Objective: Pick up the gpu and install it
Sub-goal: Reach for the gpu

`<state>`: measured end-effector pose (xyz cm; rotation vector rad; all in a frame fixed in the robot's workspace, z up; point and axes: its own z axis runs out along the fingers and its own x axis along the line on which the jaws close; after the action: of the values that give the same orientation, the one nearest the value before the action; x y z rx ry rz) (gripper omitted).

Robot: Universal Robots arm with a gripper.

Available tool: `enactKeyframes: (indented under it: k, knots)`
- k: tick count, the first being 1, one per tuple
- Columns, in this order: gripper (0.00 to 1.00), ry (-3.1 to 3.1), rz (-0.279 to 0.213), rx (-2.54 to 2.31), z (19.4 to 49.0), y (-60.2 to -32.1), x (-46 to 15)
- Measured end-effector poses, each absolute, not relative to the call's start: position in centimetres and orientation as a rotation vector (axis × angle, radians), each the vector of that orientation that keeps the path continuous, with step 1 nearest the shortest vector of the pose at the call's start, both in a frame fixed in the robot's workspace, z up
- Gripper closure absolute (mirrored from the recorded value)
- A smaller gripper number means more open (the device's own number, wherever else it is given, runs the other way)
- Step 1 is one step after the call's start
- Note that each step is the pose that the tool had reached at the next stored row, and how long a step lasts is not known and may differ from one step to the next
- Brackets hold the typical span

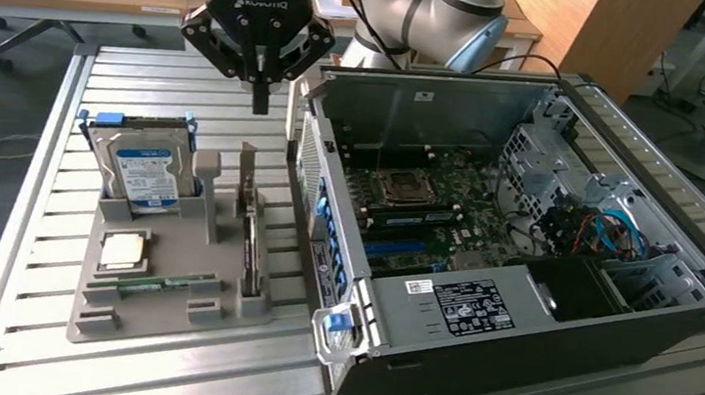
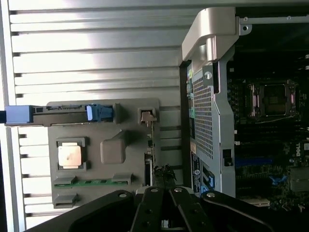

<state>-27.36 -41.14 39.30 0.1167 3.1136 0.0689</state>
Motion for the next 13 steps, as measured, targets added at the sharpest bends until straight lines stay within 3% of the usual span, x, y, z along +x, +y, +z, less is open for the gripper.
enactKeyframes:
  k: [13]
  knots:
    - [0.89,3.114,0.069,0.117,39.3,-42.7,-27.4]
